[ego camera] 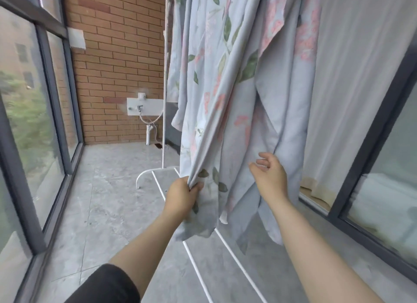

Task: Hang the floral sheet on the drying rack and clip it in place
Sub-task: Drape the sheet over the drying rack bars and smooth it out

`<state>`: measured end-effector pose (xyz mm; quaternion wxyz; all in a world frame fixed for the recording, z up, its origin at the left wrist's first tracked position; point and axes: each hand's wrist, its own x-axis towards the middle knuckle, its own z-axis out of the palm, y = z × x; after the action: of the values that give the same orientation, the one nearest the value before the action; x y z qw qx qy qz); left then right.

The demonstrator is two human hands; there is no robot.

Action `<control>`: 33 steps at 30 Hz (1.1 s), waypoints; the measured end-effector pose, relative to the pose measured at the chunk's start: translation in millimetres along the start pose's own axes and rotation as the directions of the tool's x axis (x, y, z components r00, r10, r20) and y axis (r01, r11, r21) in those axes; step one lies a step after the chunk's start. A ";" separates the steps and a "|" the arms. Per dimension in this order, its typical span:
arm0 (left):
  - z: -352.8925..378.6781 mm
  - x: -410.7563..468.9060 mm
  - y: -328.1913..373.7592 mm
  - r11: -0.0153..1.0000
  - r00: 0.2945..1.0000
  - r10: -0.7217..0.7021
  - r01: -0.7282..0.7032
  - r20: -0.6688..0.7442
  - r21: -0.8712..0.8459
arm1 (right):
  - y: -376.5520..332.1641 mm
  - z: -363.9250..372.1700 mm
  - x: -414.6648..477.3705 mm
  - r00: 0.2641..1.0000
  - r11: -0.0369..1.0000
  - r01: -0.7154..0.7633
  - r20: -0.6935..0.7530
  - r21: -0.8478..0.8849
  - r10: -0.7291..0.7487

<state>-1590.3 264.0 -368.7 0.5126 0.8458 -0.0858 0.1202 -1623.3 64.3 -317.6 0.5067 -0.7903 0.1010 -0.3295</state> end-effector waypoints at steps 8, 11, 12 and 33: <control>-3.7 -18.7 -26.3 0.991 0.999 -0.003 -0.002 0.035 0.134 | 59.6 -15.0 -29.1 0.982 0.979 -0.180 0.044 -0.099 0.185; -1.2 -13.9 -33.3 0.987 0.998 0.060 -0.061 0.012 0.149 | 79.4 -8.6 -25.0 0.975 0.966 -0.212 0.040 -0.146 0.219; 2.9 -13.0 -37.7 0.985 0.997 0.077 -0.076 -0.001 0.152 | 86.0 -4.5 -24.9 0.973 0.965 -0.215 0.046 -0.151 0.224; 100.2 -37.6 -103.8 0.987 0.986 -0.147 0.141 0.081 0.082 | 88.9 12.2 1.7 0.993 0.919 -0.020 0.112 0.394 -0.027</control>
<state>-1586.8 223.5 -512.2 0.4832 0.8731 -0.0421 0.0490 -1598.9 30.9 -397.2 0.6598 -0.6900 0.0017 -0.2977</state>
